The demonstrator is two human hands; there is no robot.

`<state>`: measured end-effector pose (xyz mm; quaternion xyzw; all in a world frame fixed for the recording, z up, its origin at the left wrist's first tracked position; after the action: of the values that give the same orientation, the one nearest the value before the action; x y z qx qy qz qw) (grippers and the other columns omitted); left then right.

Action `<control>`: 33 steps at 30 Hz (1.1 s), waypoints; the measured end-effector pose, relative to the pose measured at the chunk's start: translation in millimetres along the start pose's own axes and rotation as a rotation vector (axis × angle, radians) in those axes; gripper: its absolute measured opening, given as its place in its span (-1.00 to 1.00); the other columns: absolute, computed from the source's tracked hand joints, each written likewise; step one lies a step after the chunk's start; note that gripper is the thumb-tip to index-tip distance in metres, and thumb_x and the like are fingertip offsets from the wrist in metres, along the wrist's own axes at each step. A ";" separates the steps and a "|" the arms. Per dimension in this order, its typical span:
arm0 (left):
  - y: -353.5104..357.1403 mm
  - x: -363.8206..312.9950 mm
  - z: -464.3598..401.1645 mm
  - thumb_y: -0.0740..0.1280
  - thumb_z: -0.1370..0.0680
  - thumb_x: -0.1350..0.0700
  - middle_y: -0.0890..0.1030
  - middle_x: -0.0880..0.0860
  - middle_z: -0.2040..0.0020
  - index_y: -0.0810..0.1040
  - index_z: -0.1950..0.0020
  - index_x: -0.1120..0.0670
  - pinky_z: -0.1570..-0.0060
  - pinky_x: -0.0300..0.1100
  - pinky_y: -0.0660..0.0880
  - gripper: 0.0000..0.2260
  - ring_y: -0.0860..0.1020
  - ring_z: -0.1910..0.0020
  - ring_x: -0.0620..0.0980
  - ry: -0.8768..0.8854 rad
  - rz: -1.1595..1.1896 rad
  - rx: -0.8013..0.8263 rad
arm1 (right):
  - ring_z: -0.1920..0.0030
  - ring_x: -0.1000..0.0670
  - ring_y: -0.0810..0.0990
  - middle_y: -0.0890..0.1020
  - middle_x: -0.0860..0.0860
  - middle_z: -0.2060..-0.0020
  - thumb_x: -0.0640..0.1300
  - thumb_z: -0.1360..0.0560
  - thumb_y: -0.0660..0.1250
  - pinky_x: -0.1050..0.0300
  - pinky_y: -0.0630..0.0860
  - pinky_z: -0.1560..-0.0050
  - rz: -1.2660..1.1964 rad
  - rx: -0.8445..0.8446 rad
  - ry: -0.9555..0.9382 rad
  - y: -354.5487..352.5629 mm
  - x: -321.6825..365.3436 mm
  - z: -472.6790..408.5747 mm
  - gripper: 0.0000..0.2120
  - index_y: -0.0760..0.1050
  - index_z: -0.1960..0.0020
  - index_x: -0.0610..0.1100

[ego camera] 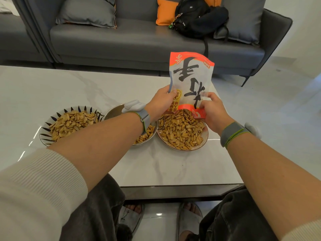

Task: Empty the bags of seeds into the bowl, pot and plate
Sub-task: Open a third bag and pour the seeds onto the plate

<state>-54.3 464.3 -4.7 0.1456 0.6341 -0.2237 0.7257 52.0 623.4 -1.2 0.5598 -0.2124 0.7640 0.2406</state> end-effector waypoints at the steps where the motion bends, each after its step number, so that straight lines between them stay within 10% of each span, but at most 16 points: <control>1: 0.0 1.1 1.5 0.16 -0.78 0.04 0.69 0.07 -0.12 0.54 -0.41 -0.05 -0.22 0.22 0.65 -0.74 0.69 -0.13 0.15 0.001 0.017 0.001 | 0.05 -0.20 0.72 0.62 -0.16 -0.23 -0.42 -0.58 0.13 -0.17 0.71 0.05 0.007 0.000 -0.002 -0.6 -0.2 1.5 -0.50 0.51 -0.32 0.04; 16: -2.6 -10.0 4.4 0.15 -0.79 0.08 0.67 0.14 -0.25 0.51 -0.51 0.00 0.02 0.17 0.73 -0.68 0.70 -0.17 0.19 0.046 0.109 -0.012 | -0.07 -0.26 0.74 0.59 -0.16 -0.28 -0.43 -0.61 0.12 -0.33 0.71 -0.08 -0.018 0.018 -0.078 -0.3 12.7 8.5 -0.53 0.49 -0.32 0.02; 33: 2.3 -1.2 -5.9 0.14 -0.78 0.09 0.68 0.07 -0.26 0.49 -0.54 -0.03 -0.25 0.25 0.64 -0.66 0.67 -0.23 0.16 0.013 0.061 -0.018 | -0.06 -0.19 0.71 0.61 -0.11 -0.21 -0.44 -0.59 0.10 -0.34 0.69 -0.13 -0.010 -0.001 -0.045 2.2 7.9 1.4 -0.50 0.50 -0.32 0.04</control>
<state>-58.3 469.3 -4.6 0.1599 0.6359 -0.1947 0.7295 49.7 621.9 6.5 0.5778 -0.2157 0.7498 0.2398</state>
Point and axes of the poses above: each hand's wrist, its own z-axis away from the middle knuckle, its own y-axis out of the palm, x = y × z, the point moved 6 cm from there along -z, towards the middle knuckle
